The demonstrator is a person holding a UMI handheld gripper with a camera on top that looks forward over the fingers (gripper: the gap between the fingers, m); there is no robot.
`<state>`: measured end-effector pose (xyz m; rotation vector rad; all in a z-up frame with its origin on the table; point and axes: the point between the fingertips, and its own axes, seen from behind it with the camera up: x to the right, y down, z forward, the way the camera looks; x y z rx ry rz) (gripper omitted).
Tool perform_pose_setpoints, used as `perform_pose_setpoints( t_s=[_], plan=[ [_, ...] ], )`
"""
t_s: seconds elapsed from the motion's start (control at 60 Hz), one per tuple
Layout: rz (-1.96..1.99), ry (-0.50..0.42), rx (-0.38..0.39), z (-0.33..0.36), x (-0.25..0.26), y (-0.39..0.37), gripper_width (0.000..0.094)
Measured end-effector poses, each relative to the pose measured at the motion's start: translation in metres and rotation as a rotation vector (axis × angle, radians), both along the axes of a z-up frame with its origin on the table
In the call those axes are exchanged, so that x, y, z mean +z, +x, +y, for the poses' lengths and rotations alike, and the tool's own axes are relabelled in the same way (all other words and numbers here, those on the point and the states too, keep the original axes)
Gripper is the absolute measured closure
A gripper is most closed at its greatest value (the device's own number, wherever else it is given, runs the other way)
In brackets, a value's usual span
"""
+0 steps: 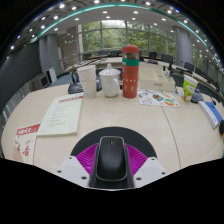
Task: Arrange mouse
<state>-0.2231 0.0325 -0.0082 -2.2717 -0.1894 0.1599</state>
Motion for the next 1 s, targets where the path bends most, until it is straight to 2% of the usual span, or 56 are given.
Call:
perform_pose_setpoints(
  t_s=[0.083, 0.117, 0.167, 0.183, 0.217, 0.267, 0.617, 1.0],
  plan=[
    [0.013, -0.015, 0.019, -0.007, 0.002, -0.004, 0.0413],
    [0.023, -0.023, 0.032, -0.012, 0.006, -0.005, 0.0309],
    [0.032, -0.025, 0.044, -0.021, 0.016, -0.004, 0.0081],
    [0.032, -0.022, 0.046, -0.024, 0.021, -0.002, 0.0072],
    [0.024, -0.009, 0.044, -0.031, 0.032, 0.003, 0.011],
    [0.007, 0.011, 0.032, -0.044, 0.051, 0.015, 0.0079],
    [-0.011, 0.08, 0.009, -0.197, 0.181, 0.089, 0.0085],
    [-0.005, 0.103, -0.033, -0.359, 0.228, 0.15, 0.0085]
  ],
)
